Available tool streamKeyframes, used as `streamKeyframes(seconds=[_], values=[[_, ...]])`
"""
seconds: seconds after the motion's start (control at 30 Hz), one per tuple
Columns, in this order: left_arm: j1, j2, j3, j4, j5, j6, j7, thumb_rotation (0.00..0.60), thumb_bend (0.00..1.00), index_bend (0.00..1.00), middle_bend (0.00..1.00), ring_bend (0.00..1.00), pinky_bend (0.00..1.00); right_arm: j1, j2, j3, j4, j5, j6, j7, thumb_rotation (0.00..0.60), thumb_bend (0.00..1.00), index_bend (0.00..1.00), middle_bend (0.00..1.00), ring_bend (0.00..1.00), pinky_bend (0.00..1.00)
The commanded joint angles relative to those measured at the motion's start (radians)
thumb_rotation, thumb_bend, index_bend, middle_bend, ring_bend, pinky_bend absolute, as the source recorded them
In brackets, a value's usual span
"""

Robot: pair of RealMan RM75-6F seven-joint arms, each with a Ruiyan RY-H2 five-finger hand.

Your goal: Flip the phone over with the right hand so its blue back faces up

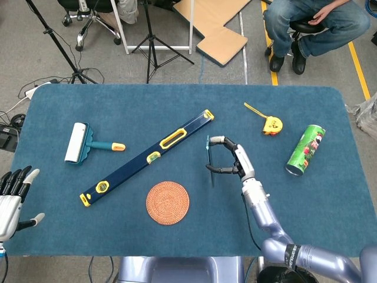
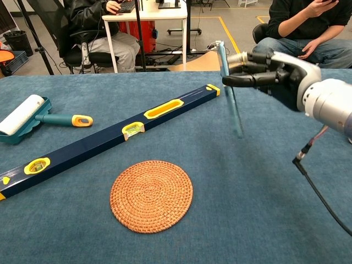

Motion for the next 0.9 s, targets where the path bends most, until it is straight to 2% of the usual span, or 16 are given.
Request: streamKeyframes(seconds=[0.03, 0.23, 0.57, 0.77, 0.9], values=[[0.000, -0.001, 0.000, 0.001, -0.002, -0.002, 0.002, 0.600, 0.00, 0.00, 0.00, 0.00, 0.00, -0.039, -0.028, 0.005, 0.038, 0.043, -0.081, 0.128, 0.600, 0.27, 0.48, 0.49, 0.16, 0.10], [-0.003, -0.004, -0.002, 0.001, -0.009, -0.007, 0.006, 0.600, 0.00, 0.00, 0.00, 0.00, 0.00, -0.067, -0.067, -0.030, 0.104, -0.001, -0.117, 0.217, 0.600, 0.29, 0.48, 0.49, 0.16, 0.11], [-0.006, -0.005, -0.004, 0.006, -0.017, -0.014, 0.006, 0.600, 0.00, 0.00, 0.00, 0.00, 0.00, -0.095, -0.114, -0.041, 0.199, -0.050, -0.176, 0.368, 0.600, 0.32, 0.47, 0.48, 0.16, 0.13], [-0.007, -0.007, -0.003, 0.010, -0.020, -0.017, 0.008, 0.600, 0.00, 0.00, 0.00, 0.00, 0.00, -0.106, -0.120, -0.050, 0.270, -0.096, -0.159, 0.367, 0.600, 0.36, 0.28, 0.32, 0.10, 0.00], [-0.010, -0.009, -0.002, 0.011, -0.022, -0.023, 0.014, 0.600, 0.00, 0.00, 0.00, 0.00, 0.00, -0.114, -0.121, -0.059, 0.329, -0.102, -0.139, 0.313, 0.600, 0.39, 0.03, 0.04, 0.00, 0.00]])
